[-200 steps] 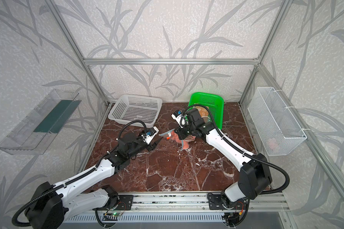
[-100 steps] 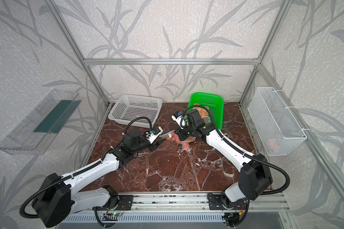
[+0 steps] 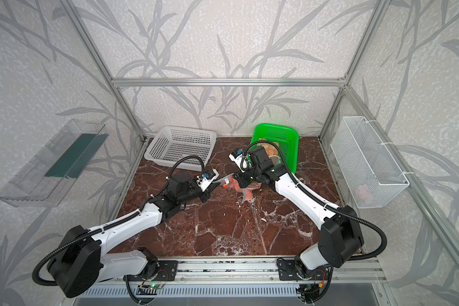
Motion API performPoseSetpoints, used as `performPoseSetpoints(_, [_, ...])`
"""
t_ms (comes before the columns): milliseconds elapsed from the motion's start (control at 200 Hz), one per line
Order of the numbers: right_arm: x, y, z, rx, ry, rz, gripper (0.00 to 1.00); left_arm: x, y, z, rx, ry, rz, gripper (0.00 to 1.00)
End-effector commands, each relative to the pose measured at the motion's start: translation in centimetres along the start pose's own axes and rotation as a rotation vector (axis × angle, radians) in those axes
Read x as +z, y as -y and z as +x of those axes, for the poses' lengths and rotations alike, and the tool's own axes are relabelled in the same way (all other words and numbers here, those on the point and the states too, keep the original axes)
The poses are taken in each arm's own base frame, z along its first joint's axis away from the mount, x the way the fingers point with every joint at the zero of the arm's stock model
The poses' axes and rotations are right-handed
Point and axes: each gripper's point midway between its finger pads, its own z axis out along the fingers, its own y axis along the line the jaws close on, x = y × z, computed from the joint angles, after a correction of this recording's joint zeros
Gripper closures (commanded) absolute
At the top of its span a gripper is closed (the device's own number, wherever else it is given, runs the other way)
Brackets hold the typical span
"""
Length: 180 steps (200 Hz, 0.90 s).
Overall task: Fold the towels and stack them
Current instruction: 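Grasp the towel's other corner with the left gripper near the right gripper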
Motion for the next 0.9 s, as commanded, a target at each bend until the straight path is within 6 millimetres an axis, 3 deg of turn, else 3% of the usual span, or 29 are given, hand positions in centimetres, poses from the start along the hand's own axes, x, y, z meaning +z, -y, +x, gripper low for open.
performPoseSetpoints(0, [-0.6, -0.3, -0.6, 0.001, 0.025, -0.006, 1.0, 0.3, -0.3, -1.7, 0.006, 0.054, 0.013, 0.98])
performPoseSetpoints(175, [-0.4, 0.5, -0.5, 0.017, 0.02, 0.033, 1.0, 0.7, -0.6, -2.3, -0.043, 0.059, 0.01, 1.0])
performPoseSetpoints(280, [0.2, 1.8, 0.0, 0.039, -0.001, 0.096, 0.91, 0.6, -2.3, -4.0, -0.114, 0.101, -0.061, 1.0])
performPoseSetpoints(510, [2.2, 4.7, 2.6, 0.093, -0.091, 0.214, 0.88, 1.1, -4.7, -6.2, -0.235, 0.019, -0.126, 1.0])
performPoseSetpoints(895, [5.4, 6.3, 6.5, 0.167, -0.181, 0.242, 0.84, 4.3, -7.8, -3.5, -0.352, -0.144, -0.263, 1.0])
